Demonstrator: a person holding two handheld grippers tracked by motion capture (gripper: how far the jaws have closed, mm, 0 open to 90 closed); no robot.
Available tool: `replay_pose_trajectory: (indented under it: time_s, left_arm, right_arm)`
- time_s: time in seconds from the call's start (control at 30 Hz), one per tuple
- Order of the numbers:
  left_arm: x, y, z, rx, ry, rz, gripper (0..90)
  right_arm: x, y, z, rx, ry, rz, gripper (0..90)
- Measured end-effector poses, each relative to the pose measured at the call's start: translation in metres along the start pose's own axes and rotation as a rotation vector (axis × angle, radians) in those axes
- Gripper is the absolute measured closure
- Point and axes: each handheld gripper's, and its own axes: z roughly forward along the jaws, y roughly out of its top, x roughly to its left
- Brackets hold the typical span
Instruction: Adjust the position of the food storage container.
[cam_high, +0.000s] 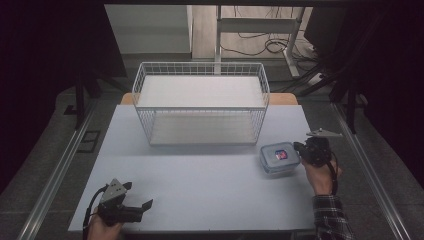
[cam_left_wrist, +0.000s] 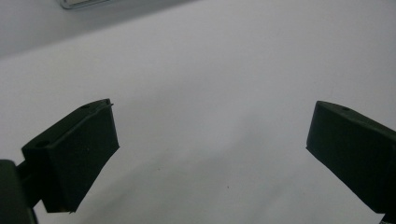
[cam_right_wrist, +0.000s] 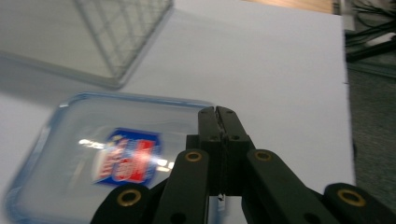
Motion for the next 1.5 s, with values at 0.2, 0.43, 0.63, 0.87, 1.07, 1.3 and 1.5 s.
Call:
replay_pose_trajectory:
  time_s: [0.2, 0.43, 0.63, 0.87, 1.07, 1.3, 1.5]
  left_arm:
    - [0.0, 0.0, 0.001, 0.001, -0.004, -0.005, 1.6]
    - [0.0, 0.0, 0.001, 0.004, -0.009, -0.006, 1.6]
    - [0.0, 0.0, 0.001, 0.004, -0.012, -0.007, 1.6]
    - [0.001, 0.0, 0.001, 0.005, -0.017, -0.011, 1.6]
    - [0.001, 0.0, 0.001, 0.006, -0.021, -0.012, 1.6]
    - [0.001, 0.0, 0.001, 0.006, -0.022, -0.013, 1.6]
    - [0.001, 0.0, 0.0, 0.007, -0.024, -0.017, 1.7]
  right_arm:
    - [-0.017, -0.005, 0.013, 0.027, -0.032, 0.018, 89.2]
    - [-0.02, -0.012, 0.023, 0.064, -0.01, 0.015, 89.2]
    - [-0.011, -0.013, 0.023, 0.077, 0.034, 0.005, 89.2]
    - [0.011, -0.013, 0.023, 0.093, 0.087, -0.017, 89.2]
    - [0.035, -0.015, 0.023, 0.114, 0.15, -0.051, 89.2]
    - [0.062, -0.016, 0.022, 0.125, 0.238, -0.079, 89.2]
    - [0.089, -0.014, 0.024, 0.137, 0.309, -0.12, 89.2]
